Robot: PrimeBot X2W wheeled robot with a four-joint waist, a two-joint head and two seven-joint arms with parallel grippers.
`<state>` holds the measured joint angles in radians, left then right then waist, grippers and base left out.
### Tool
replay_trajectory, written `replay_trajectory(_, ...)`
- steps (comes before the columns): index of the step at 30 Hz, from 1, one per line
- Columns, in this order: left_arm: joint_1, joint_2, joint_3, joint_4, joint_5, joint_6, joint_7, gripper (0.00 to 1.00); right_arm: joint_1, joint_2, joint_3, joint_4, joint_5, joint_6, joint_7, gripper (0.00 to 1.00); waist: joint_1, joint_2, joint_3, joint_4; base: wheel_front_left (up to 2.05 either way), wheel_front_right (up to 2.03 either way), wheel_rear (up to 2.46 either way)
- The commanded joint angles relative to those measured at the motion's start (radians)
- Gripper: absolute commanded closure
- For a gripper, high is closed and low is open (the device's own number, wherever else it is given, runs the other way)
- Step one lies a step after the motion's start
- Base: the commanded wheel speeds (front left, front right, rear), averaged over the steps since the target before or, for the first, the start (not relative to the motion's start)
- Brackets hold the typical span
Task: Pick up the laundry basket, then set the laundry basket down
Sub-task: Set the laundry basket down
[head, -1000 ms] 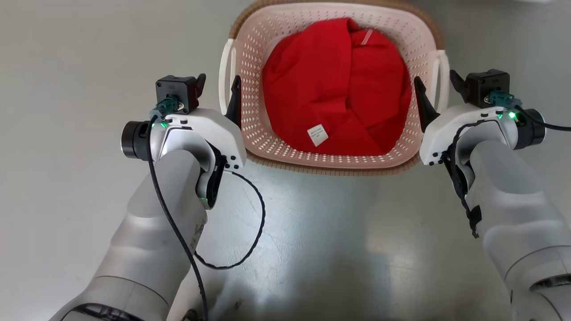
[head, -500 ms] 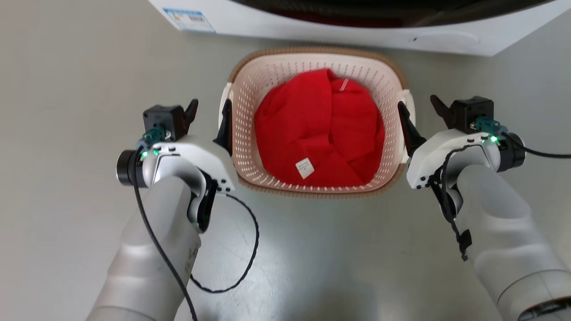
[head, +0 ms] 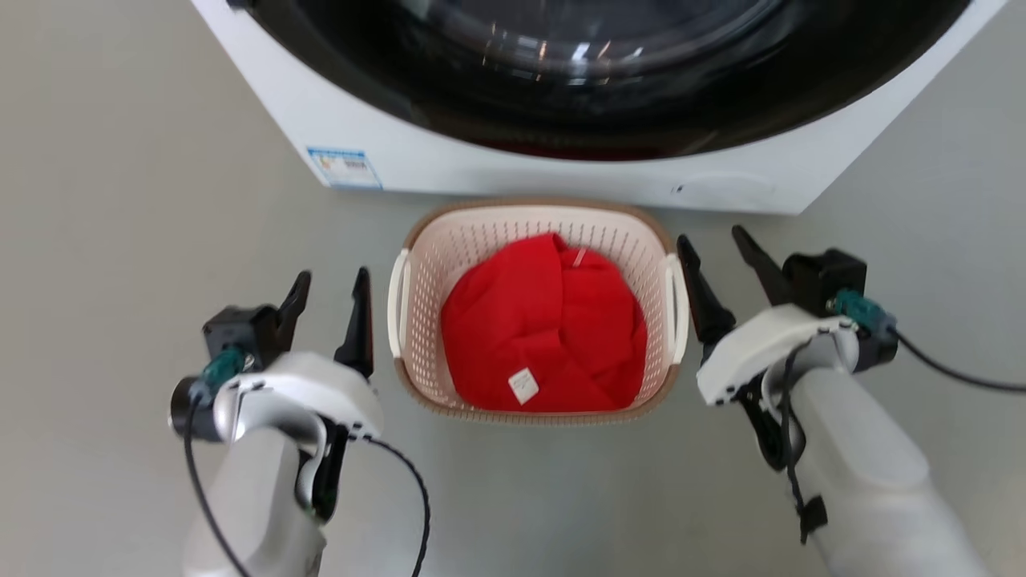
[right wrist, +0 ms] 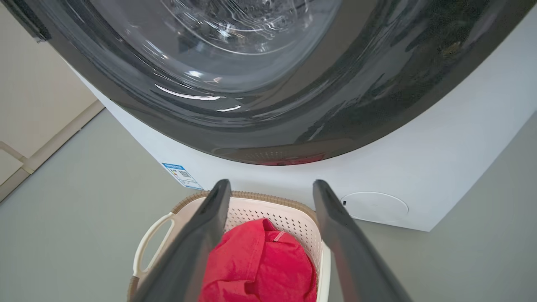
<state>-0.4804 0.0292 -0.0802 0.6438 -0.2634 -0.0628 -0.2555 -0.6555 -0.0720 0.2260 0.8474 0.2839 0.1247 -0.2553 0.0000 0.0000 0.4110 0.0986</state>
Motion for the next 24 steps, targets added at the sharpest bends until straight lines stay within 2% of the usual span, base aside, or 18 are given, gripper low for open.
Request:
replay_trajectory(1, 0.039, 0.021, 0.044, -0.052, 0.014, -0.007, -0.006, 0.0, 0.046, 0.022, 0.021, -0.049, 0.011, 0.006, -0.006, 0.0, 0.0, 0.0, -0.059, -0.022, 0.0, 0.0, 0.0)
replay_trajectory(10, 0.242, 0.021, 0.102, -0.256, 0.013, 0.013, -0.006, 0.0, 0.214, 0.022, 0.011, -0.231, 0.03, 0.006, -0.006, 0.0, 0.0, 0.0, -0.197, -0.052, 0.0, 0.0, 0.0)
replay_trajectory(24, 0.514, 0.021, 0.094, -0.462, 0.011, 0.073, -0.006, 0.0, 0.501, 0.022, -0.018, -0.442, 0.045, 0.006, -0.006, 0.0, 0.0, 0.0, -0.38, -0.074, 0.0, 0.0, 0.0)
